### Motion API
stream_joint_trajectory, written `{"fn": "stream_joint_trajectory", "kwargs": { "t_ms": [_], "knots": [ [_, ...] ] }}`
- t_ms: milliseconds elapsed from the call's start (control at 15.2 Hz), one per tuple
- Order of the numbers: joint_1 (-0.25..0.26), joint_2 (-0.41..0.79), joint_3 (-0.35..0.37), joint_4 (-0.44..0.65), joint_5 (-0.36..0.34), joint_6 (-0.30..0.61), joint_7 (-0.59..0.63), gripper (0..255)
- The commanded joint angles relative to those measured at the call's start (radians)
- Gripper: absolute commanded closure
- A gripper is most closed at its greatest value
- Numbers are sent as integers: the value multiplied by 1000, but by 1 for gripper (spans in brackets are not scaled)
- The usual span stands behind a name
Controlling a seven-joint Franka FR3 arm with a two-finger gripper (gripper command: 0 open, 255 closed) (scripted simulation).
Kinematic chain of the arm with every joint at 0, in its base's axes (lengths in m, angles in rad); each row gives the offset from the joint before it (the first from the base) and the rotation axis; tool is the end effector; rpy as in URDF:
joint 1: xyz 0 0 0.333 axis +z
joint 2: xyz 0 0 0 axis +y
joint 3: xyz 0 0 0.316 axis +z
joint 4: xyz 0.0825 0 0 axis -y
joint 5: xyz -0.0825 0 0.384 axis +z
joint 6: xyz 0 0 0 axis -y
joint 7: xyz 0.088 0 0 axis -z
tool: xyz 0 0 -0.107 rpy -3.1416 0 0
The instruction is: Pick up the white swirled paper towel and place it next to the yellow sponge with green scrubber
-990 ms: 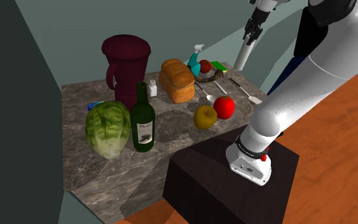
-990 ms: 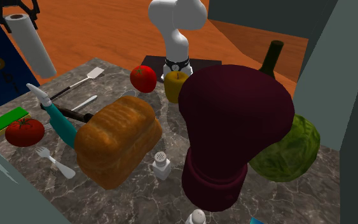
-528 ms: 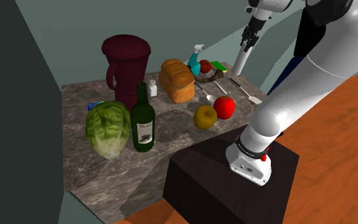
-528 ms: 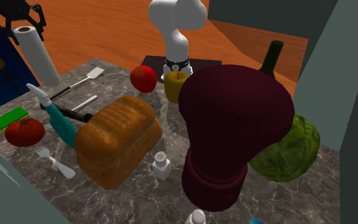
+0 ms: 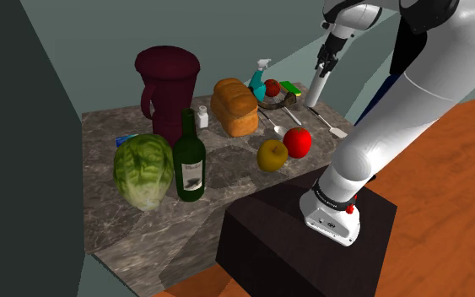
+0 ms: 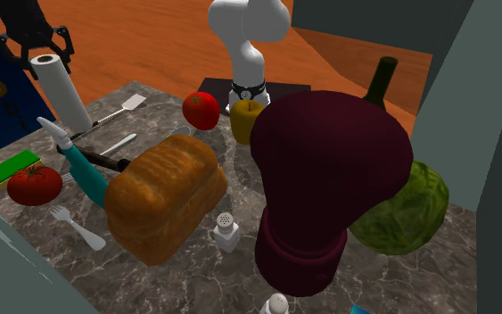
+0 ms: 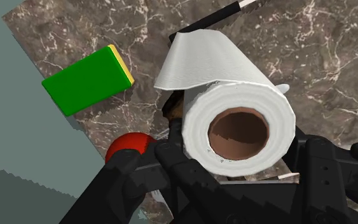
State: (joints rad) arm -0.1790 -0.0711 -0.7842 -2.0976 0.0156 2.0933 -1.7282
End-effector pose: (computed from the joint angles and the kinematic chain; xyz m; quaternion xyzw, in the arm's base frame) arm 0.3039 -0.4445 0.4470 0.9284 0.3695 0.0363 0.0152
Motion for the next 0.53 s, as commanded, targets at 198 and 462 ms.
{"fn": "stream_joint_trajectory", "kwargs": {
  "t_ms": [198,462],
  "knots": [
    [-1,36,-8,-39,31,64,-26,255],
    [-1,42,-9,-46,37,75,-31,255]
  ]
}}
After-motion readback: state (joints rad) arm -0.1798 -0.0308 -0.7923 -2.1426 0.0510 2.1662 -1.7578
